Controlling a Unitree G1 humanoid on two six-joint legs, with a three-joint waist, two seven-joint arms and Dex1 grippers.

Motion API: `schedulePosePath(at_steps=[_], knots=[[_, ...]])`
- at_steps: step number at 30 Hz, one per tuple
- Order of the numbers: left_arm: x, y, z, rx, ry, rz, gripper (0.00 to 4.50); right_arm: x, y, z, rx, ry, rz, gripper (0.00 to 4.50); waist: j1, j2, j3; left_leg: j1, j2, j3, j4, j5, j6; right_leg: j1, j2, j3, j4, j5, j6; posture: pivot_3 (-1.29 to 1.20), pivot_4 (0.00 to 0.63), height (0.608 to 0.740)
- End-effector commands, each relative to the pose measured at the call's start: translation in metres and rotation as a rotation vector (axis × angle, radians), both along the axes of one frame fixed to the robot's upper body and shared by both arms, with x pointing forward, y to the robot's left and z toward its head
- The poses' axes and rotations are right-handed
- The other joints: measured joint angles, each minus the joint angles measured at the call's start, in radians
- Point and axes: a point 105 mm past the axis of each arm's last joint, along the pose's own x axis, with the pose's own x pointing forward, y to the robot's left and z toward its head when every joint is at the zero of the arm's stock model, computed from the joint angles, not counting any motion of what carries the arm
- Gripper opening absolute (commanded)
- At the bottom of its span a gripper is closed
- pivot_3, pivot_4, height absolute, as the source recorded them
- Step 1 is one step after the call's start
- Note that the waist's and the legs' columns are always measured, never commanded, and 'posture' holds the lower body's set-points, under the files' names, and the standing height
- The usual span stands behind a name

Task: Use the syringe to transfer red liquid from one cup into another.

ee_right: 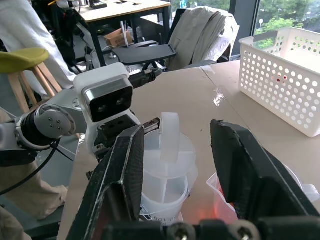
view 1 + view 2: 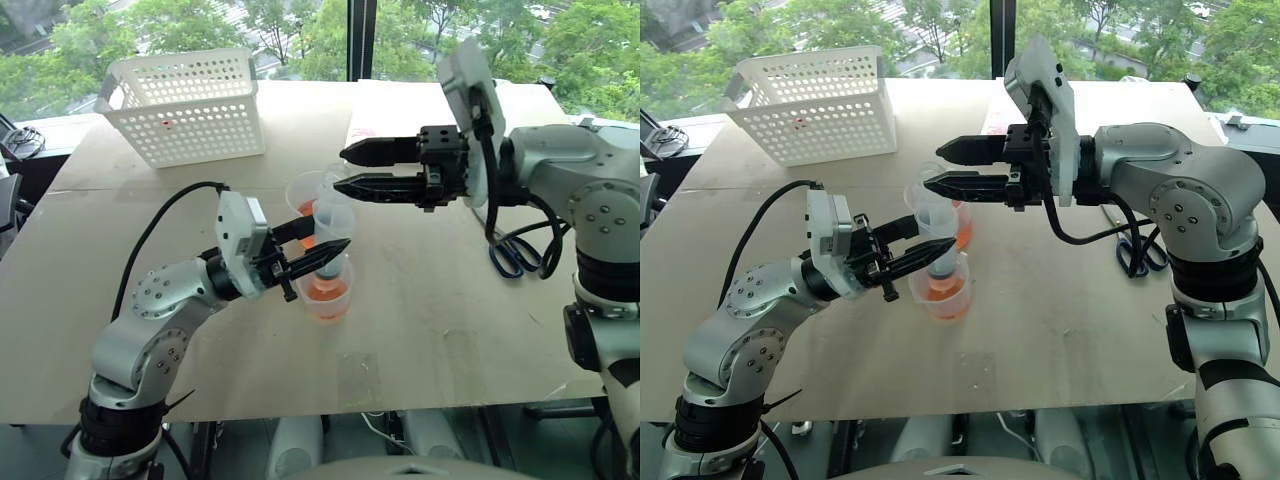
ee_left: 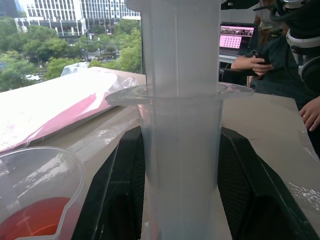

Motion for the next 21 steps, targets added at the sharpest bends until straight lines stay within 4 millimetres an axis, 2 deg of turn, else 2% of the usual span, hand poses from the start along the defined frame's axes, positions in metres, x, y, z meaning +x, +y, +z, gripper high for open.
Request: schedulePosePath(at_steps=[1,2,3,12,21], knots=[[-0.009,-0.006,0.009,-0.004,-0.057,-0.030,1.41,-0.004,0.001,0.011,0.006,-0.043,0.013,0.57,0.000,0.000,0.000,0.000,0.000,0.000,0.000,0.000,0.000,0.000,0.000,0.000,0.000,0.000,0.000,0.00,0.150,0.740],[-0.009,-0.006,0.009,-0.004,-0.057,-0.030,1.41,-0.004,0.001,0.011,0.004,-0.045,0.014,0.15,0.000,0.000,0.000,0.000,0.000,0.000,0.000,0.000,0.000,0.000,0.000,0.000,0.000,0.000,0.000,0.00,0.150,0.740],[-0.010,-0.006,0.009,-0.005,-0.057,-0.030,1.41,-0.004,0.001,0.011,0.001,-0.047,0.014,0.07,0.000,0.000,0.000,0.000,0.000,0.000,0.000,0.000,0.000,0.000,0.000,0.000,0.000,0.000,0.000,0.00,0.150,0.740],[-0.009,-0.006,0.010,-0.013,-0.058,-0.026,1.41,-0.005,0.006,0.006,-0.033,-0.074,0.048,0.07,0.000,0.000,0.000,0.000,0.000,0.000,0.000,0.000,0.000,0.000,0.000,0.000,0.000,0.000,0.000,0.00,0.150,0.740],[-0.010,-0.007,0.017,-0.037,-0.066,-0.026,1.41,-0.016,0.018,-0.025,-0.097,-0.028,0.155,0.07,0.000,0.000,0.000,0.000,0.000,0.000,0.000,0.000,0.000,0.000,0.000,0.000,0.000,0.000,0.000,0.00,0.150,0.740]])
